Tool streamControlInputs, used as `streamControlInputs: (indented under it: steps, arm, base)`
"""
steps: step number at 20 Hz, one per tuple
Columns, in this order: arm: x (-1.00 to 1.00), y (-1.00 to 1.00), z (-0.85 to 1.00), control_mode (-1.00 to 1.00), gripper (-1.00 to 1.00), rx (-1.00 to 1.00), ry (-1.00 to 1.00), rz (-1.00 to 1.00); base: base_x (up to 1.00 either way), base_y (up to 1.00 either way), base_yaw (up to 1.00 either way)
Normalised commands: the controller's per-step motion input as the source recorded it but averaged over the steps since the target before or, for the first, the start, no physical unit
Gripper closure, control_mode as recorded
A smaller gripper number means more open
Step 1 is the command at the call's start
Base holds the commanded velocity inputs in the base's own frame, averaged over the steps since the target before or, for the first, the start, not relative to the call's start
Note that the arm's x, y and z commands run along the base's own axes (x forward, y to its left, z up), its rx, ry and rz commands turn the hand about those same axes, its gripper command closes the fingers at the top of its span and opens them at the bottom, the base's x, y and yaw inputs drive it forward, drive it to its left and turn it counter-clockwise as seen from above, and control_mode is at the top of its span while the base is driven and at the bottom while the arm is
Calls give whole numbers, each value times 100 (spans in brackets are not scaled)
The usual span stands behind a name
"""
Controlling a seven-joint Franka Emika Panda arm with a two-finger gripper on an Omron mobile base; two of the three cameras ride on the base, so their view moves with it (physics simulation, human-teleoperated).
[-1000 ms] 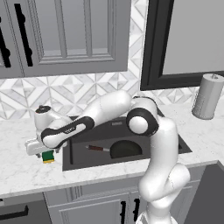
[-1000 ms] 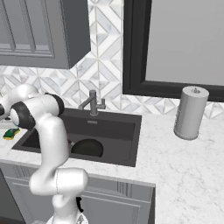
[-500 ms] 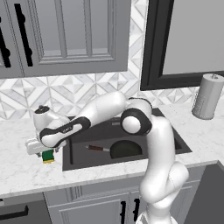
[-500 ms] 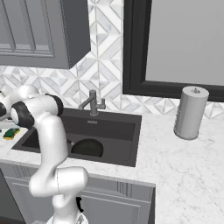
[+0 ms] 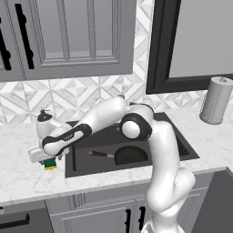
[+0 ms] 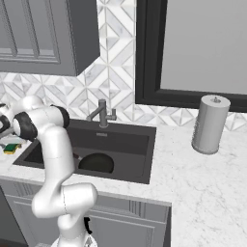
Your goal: Pick the pan and sponge and place them into the sink. Then turn on the water.
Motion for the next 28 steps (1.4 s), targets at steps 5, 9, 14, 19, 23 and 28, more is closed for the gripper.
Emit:
streamControlInputs:
  steps: [5,9,14,19,23,28]
  arm:
    - [0,1,-22,-100,-100,1,0,0]
    - [0,0,-19,-100,-100,3,0,0]
    - [0,0,-4,-100,100,0,0,0]
    - [0,-11,-1,-100,100,0,0,0]
    - [0,-28,11,-100,100,0,0,0]
    - [0,-52,23,-100,100,1,0,0]
  base:
    - [0,0,0]
    - [0,0,0]
    - [0,0,0]
    - [0,0,0]
    - [0,0,0]
    - [0,0,0]
